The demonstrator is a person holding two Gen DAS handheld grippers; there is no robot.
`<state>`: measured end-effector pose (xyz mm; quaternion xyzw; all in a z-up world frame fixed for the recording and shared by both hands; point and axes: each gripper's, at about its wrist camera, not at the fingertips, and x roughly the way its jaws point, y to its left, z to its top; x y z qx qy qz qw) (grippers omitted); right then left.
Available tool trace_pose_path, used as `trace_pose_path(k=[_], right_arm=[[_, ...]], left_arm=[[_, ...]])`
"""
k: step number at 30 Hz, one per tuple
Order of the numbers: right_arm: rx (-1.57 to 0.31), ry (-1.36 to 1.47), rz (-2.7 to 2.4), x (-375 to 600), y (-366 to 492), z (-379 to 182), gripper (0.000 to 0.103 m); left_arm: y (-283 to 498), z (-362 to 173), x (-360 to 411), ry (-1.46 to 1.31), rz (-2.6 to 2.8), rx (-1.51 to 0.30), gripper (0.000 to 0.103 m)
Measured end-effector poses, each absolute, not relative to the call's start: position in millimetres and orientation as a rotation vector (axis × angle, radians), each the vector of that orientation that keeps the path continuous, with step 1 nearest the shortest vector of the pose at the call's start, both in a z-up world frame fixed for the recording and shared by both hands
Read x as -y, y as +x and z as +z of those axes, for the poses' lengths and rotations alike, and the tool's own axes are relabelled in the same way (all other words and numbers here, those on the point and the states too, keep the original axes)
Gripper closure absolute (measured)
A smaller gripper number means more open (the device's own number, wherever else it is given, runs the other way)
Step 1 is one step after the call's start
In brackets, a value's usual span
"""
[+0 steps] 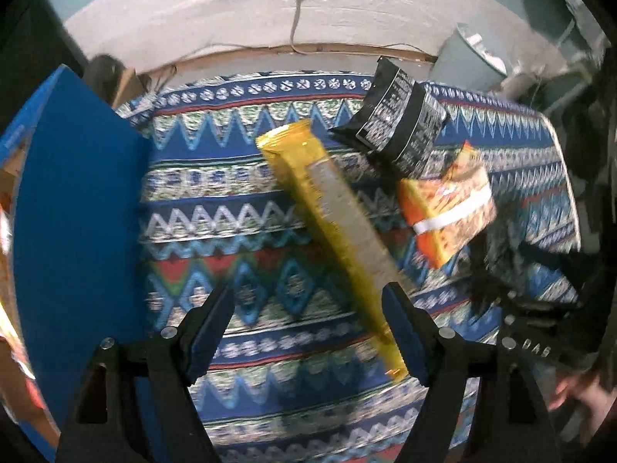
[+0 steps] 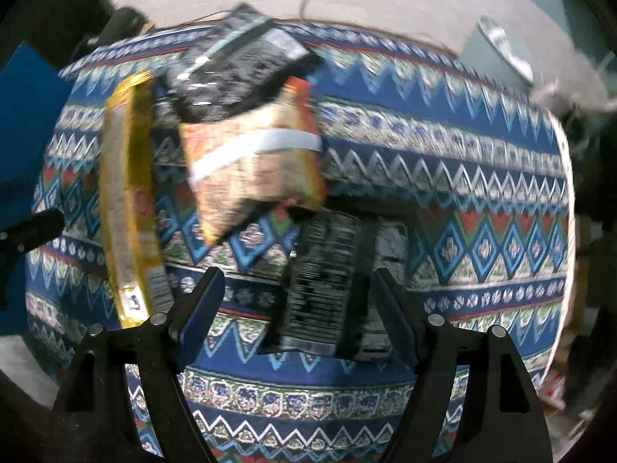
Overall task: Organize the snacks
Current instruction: 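Grasp the yellow snack bar with the left tool while the right tool grasps the black packet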
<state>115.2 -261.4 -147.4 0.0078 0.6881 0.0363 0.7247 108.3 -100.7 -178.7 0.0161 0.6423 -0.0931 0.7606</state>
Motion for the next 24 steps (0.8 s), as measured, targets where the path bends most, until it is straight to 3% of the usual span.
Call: trace_pose_path(k=[7,20,22,24], right_arm=[[-1.530,0.110,0.053,319.8,128.7,-159.7,0.026],[-1.527,0.134,0.050,329.1,143.7,-189.7,0.025],[-1.522,0.088,0.065,324.3,141.1,-192.1,0.025],[-1.527,0.023,0.059,319.6,133.5,-194.6,0.025]], left_arm=[[128.0,-191.8,130.1,0.032,-0.173,-1.402,0.023],[140.5,-232.8,139.7,0.061,-0.131,-1.454,0.023],[134.6,-232.4,140.4,0.096,-0.146,-1.427,0.029],[129.0,-232.5,145.1,0.142,-0.169,-1.406,0.046]])
